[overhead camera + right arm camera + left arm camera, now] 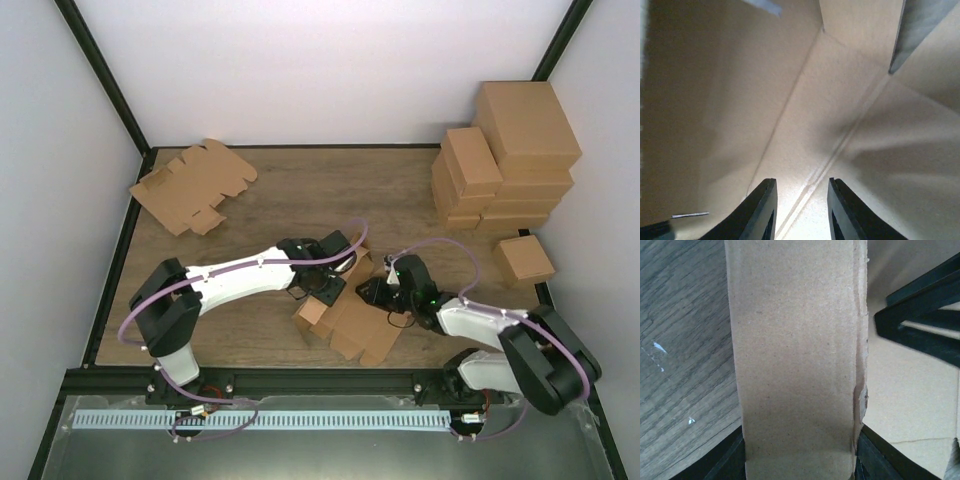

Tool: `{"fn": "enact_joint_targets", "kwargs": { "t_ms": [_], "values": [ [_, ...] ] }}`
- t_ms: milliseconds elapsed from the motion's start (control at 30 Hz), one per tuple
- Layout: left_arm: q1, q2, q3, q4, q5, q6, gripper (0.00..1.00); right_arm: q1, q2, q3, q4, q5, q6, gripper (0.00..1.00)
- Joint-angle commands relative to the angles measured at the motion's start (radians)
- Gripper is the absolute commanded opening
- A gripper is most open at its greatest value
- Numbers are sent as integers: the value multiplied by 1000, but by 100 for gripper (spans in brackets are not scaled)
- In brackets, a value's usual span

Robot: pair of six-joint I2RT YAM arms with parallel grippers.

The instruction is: Fold the paper box

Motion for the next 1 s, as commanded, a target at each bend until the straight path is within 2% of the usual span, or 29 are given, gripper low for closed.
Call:
{"fn": "enact_joint_targets", "kwargs": {
  "t_ms": [0, 200, 233, 333, 367, 633, 900, 967],
  "values": [
    [-8, 32, 5, -31, -24, 0, 51, 4, -121, 18, -85, 124, -111, 30],
    [-10, 41, 8, -41, -50, 3, 51, 0, -194, 105, -242, 278, -210, 30],
    [-12, 43, 9, -42, -56, 3, 51, -5, -197, 121, -262, 289, -223, 27],
    [-22, 46, 8, -42, -68, 3, 51, -28, -190, 177, -297, 303, -254, 3],
    [-27, 47, 8, -40, -72, 4, 51, -44, -182, 198, -302, 291, -268, 1],
    [-71, 63, 32, -52, -119, 7, 51, -126, -75, 348, -315, 191, -366, 1],
    [-111, 75, 72, -79, -168, 10, 51, -229, 75, 385, -280, -74, -408, 1],
    [-121, 83, 82, -87, -179, 9, 51, -237, 88, 384, -285, -100, -418, 1]
  ]
}}
